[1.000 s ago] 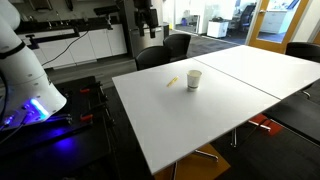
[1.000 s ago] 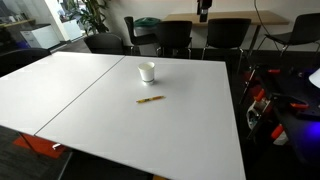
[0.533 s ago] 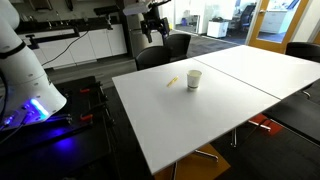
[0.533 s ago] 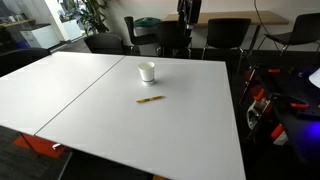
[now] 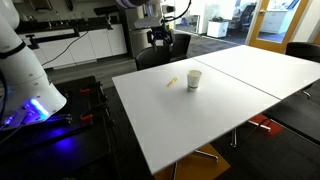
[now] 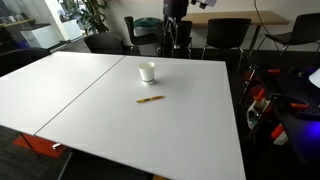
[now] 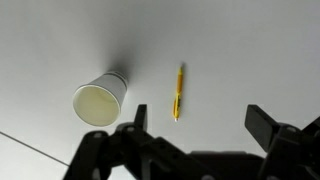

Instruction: Pick up the pen and put it in the cup

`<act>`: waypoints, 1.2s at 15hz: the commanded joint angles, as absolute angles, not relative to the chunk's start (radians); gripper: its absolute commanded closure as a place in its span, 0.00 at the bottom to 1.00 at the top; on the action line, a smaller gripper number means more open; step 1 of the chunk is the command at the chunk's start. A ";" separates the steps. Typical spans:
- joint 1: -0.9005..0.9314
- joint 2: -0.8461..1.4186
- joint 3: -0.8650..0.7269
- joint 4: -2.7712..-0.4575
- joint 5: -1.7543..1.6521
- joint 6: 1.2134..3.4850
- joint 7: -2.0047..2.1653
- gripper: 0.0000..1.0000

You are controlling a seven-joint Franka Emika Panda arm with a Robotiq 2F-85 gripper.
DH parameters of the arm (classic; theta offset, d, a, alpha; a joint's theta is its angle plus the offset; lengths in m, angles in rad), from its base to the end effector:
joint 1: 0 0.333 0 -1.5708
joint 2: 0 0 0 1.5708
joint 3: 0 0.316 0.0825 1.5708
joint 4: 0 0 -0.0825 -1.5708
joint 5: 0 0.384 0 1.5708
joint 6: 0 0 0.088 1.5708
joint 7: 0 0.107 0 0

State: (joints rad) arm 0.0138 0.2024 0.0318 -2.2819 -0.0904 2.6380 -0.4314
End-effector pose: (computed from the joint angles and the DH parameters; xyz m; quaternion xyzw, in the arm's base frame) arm 0.5469 0.0272 0.2801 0.9591 0.2715 0.0713 0.0360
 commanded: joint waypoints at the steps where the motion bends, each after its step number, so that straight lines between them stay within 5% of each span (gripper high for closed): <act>1: 0.009 0.299 0.061 -2.189 -0.099 2.620 -0.431 0.00; 18: -0.109 0.500 0.144 -2.046 -0.034 2.682 -0.582 0.00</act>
